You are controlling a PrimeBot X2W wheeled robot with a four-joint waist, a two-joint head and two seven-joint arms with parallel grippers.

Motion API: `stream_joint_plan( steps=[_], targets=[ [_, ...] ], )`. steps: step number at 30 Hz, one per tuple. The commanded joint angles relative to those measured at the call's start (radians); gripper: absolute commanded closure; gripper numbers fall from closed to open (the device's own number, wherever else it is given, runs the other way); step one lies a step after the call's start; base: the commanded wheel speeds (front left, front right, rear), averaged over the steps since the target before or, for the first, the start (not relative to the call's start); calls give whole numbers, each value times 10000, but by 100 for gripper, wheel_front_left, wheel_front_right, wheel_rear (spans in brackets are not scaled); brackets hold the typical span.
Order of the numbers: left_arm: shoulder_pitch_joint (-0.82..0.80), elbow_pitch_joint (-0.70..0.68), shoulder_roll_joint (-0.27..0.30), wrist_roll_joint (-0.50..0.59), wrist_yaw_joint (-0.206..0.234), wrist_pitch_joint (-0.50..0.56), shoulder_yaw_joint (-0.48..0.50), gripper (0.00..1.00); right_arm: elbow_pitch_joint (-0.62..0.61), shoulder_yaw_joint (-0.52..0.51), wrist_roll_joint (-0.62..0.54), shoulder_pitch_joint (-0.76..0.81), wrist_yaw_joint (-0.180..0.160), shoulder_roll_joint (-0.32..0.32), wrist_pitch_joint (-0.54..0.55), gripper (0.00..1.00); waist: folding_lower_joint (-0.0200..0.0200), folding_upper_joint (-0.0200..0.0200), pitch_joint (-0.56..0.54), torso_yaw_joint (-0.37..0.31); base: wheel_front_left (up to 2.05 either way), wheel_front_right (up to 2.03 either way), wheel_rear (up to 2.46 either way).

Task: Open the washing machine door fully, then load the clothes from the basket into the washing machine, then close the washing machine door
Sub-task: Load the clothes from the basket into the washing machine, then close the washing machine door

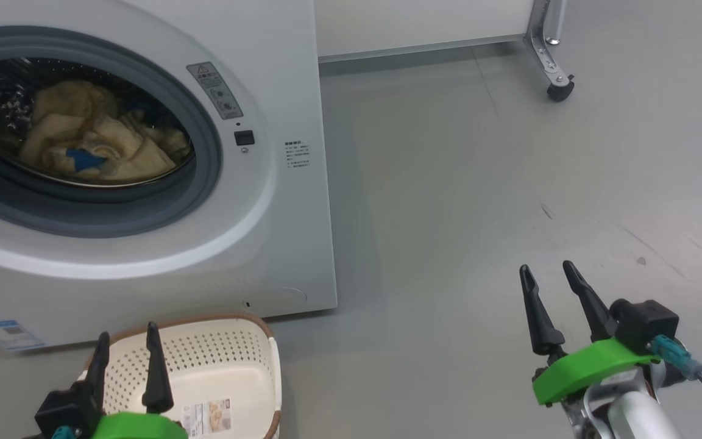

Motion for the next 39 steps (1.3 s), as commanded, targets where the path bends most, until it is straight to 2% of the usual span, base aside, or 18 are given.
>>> stream_joint_plan(
  steps=[1, 39],
  targets=[
    [-503, -205, 24, 109, -58, -112, 432, 0, -377, 185, -86, -373, 35, -26, -67, 0, 0, 0, 19, -8, 0, 0, 0],
    [-670, 221, -98, 144, -405, -113, 781, 0, -334, 256, -210, -397, 35, -26, -67, 0, 0, 0, 54, 29, -1, 1, 0]
  ],
)
